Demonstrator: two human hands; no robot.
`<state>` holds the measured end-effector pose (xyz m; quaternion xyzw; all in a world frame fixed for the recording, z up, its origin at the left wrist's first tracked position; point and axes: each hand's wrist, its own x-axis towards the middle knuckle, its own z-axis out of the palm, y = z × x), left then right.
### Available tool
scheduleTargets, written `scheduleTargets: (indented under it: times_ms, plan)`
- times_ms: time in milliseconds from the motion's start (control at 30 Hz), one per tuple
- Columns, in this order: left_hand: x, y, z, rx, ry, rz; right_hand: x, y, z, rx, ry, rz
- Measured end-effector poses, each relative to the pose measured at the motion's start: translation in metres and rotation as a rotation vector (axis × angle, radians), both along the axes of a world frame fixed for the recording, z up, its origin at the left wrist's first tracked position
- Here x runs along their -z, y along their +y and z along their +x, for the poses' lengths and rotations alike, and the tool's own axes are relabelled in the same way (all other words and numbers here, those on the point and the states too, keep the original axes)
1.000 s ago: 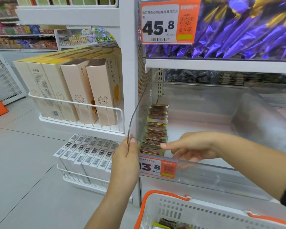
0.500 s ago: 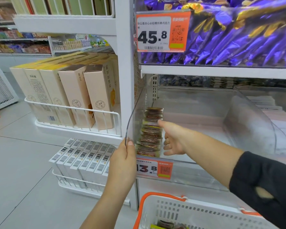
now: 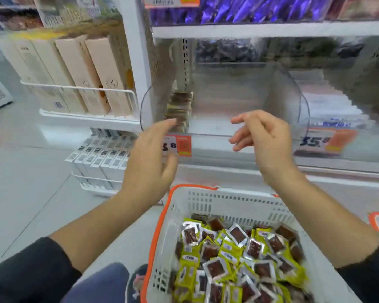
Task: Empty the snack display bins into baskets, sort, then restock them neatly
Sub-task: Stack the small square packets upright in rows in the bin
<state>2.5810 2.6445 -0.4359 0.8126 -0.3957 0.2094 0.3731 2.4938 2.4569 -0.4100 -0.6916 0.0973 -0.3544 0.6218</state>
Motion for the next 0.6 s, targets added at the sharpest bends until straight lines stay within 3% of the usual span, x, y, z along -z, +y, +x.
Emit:
scheduleTargets:
  times_ms: [67,133,233,300,367,433,600]
  plan:
    - [0.026,-0.007,-0.018,0.144,-0.028,0.273,0.044,0.005,-0.023,0.035,0.049,0.064]
    - [0.058,-0.021,-0.035,0.151,0.218,0.631,0.103,0.009,-0.039,0.049,0.254,0.164]
    - [0.138,-0.034,-0.047,0.168,0.589,1.167,0.205,0.009,-0.072,-0.018,0.763,0.232]
    - [0.197,-0.032,-0.055,0.188,0.707,1.403,0.258,0.007,-0.103,-0.168,1.114,0.046]
    - [0.246,-0.026,-0.067,0.162,0.774,1.438,0.288,0.005,-0.128,-0.314,1.318,-0.134]
    - [0.283,-0.018,-0.079,0.103,0.858,1.39,0.302,0.002,-0.141,-0.385,1.389,-0.167]
    - [0.323,-0.017,-0.092,0.056,0.935,1.269,0.337,-0.02,-0.14,-0.346,1.577,-0.23]
